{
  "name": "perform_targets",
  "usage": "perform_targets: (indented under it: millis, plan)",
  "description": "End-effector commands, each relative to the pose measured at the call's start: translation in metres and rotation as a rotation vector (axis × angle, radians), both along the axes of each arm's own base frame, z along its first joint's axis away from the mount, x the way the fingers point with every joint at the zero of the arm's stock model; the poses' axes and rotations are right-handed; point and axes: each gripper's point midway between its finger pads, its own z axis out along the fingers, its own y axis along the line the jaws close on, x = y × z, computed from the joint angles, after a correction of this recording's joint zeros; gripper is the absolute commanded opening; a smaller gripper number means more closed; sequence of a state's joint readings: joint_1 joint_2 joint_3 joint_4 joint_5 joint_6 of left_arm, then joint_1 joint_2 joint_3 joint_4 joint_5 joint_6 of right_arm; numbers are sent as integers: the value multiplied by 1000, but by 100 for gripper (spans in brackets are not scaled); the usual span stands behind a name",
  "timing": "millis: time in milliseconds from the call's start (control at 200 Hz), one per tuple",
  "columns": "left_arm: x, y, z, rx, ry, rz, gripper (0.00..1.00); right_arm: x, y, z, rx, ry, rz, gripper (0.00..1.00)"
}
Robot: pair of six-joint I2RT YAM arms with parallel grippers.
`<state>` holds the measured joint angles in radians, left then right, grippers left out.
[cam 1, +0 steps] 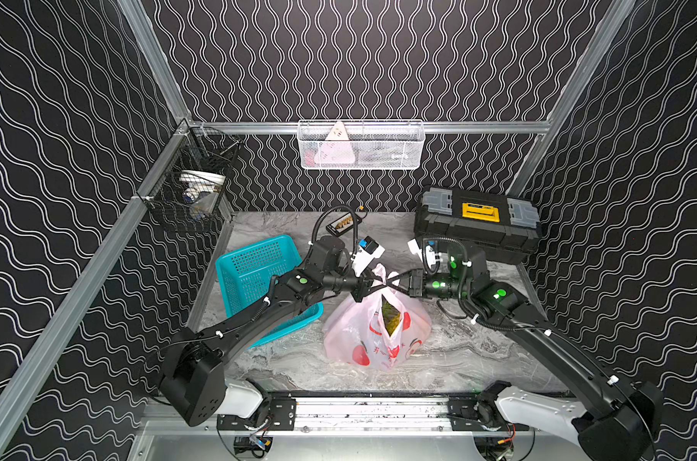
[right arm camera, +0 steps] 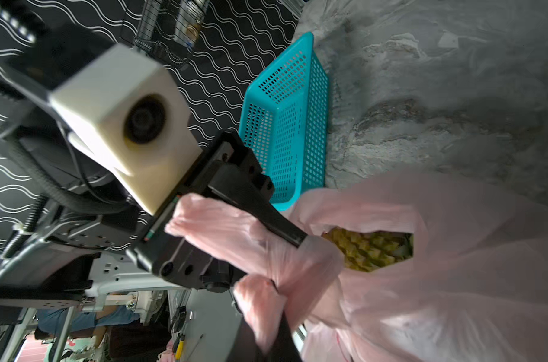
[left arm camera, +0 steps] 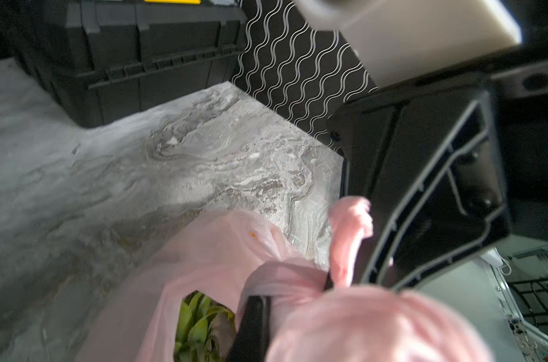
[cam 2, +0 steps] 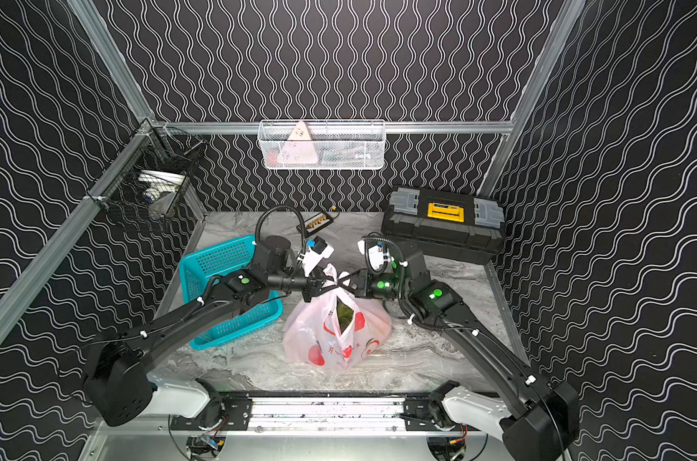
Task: Place the pineapple into a plastic bag & tie a knot
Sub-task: Cross the plastic bag at the center of the board.
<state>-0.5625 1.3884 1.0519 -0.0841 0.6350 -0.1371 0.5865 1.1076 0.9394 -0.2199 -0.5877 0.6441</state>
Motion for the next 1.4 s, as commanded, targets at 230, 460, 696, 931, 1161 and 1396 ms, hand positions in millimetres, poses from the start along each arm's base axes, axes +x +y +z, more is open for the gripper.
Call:
perform_targets:
  millis: [230, 460, 696, 931, 1161, 1396]
  plan:
    - [44, 43, -24, 83, -8, 393, 0, -47, 31, -83, -84, 141, 159, 0]
    - [34, 41, -44, 130, 16, 371, 0, -24, 35, -46, -52, 48, 89, 0]
    - [31, 44, -59, 175, 33, 384, 11, 5, 29, 19, -21, -39, 52, 0]
    - [30, 40, -67, 180, 52, 365, 5, 4, 30, 21, 9, -25, 72, 0]
    - [31, 34, -43, 110, 36, 358, 0, -21, 30, -25, 9, 88, 147, 0]
    - [16, 12, -20, 38, 58, 257, 0, -41, 38, -93, -140, 163, 215, 0]
